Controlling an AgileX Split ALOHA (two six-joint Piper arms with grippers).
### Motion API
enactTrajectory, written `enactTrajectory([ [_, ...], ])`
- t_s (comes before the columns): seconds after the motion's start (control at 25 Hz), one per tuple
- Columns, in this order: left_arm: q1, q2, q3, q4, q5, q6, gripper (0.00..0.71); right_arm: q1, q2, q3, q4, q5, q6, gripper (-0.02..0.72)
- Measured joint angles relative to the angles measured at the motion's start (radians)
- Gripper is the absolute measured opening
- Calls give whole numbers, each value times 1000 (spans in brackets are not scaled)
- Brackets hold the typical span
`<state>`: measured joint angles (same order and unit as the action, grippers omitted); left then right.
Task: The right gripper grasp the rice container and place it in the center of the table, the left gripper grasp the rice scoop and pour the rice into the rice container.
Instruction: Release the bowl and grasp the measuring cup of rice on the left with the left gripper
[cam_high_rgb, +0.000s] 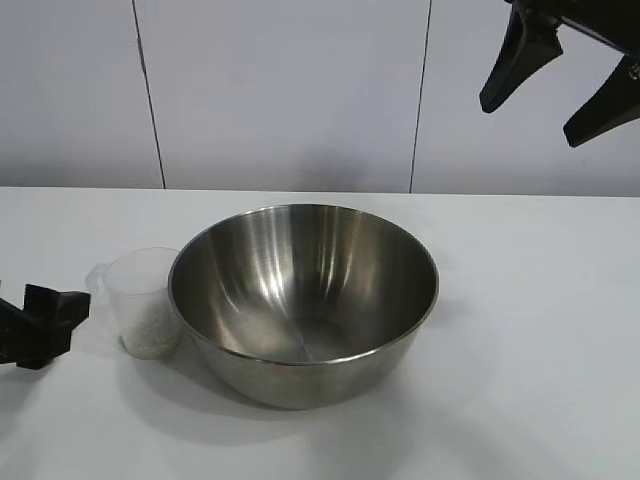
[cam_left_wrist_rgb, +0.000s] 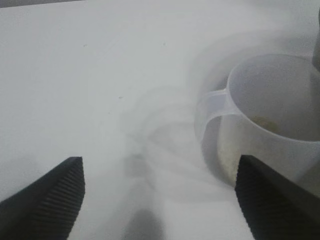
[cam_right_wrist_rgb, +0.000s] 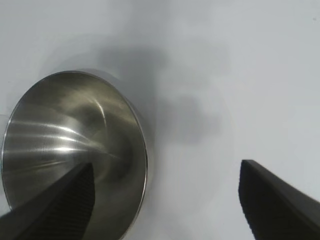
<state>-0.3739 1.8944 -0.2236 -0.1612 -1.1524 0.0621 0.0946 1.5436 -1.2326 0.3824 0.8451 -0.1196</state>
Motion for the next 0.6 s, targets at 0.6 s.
enactTrajectory([
  [0.6,0,51,0,-13,-3,0,570,0,0,0,0,-3,0,545],
])
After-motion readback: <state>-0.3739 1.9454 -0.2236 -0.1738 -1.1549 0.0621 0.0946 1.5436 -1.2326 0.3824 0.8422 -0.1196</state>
